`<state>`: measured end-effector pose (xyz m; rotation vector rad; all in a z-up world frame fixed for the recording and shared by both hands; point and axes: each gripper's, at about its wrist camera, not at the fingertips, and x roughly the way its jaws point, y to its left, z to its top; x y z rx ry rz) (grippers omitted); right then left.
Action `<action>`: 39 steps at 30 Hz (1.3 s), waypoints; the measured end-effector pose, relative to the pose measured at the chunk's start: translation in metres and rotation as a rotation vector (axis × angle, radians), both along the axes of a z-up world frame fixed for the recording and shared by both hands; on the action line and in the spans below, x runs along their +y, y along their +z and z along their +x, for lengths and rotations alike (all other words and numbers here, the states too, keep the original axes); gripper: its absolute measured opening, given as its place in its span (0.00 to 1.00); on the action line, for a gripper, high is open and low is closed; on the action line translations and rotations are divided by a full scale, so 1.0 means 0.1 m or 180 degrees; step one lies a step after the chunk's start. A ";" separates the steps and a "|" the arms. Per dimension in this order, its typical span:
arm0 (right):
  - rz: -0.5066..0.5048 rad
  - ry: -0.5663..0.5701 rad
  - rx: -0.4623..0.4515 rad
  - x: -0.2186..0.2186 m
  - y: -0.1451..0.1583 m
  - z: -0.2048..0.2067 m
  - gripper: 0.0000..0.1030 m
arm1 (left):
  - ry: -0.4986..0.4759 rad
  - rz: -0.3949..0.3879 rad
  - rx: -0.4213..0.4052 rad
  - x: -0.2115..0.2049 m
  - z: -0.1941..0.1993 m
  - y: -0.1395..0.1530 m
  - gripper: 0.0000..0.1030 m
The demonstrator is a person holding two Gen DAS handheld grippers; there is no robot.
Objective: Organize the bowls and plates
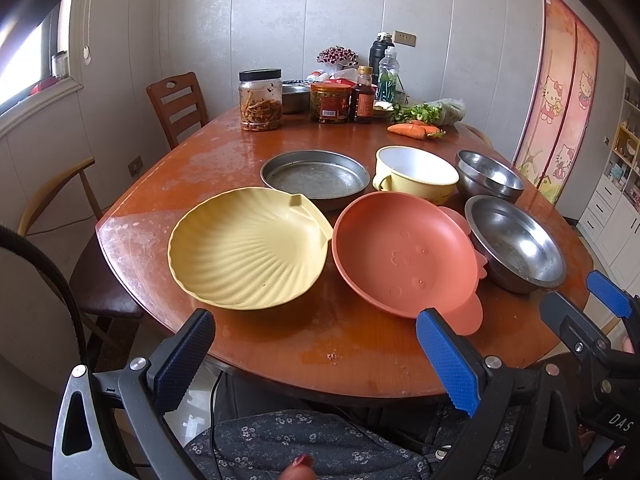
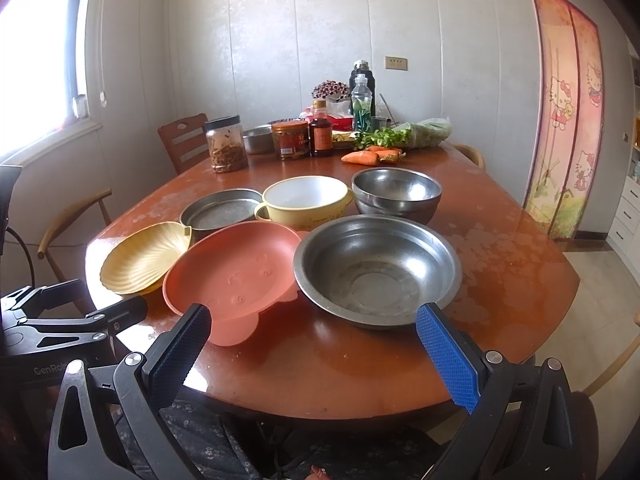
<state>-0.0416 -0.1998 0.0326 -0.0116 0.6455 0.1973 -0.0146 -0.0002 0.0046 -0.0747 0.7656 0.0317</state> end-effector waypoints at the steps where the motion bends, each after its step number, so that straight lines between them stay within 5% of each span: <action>1: -0.0002 0.0000 0.0005 0.00 0.00 0.00 0.99 | 0.0000 0.0005 0.0002 0.00 0.00 0.00 0.99; 17: -0.0047 0.0006 -0.0003 0.04 0.04 0.05 0.99 | 0.0002 -0.0055 -0.0006 0.07 -0.01 0.01 0.99; 28: -0.0113 0.0135 -0.0077 0.23 0.11 0.23 0.99 | 0.0301 -0.0184 0.0002 0.49 0.06 -0.02 0.99; 39: -0.0115 0.0881 -0.0024 0.85 0.19 0.60 1.00 | 0.0688 -0.0264 0.0023 1.14 0.21 -0.11 0.99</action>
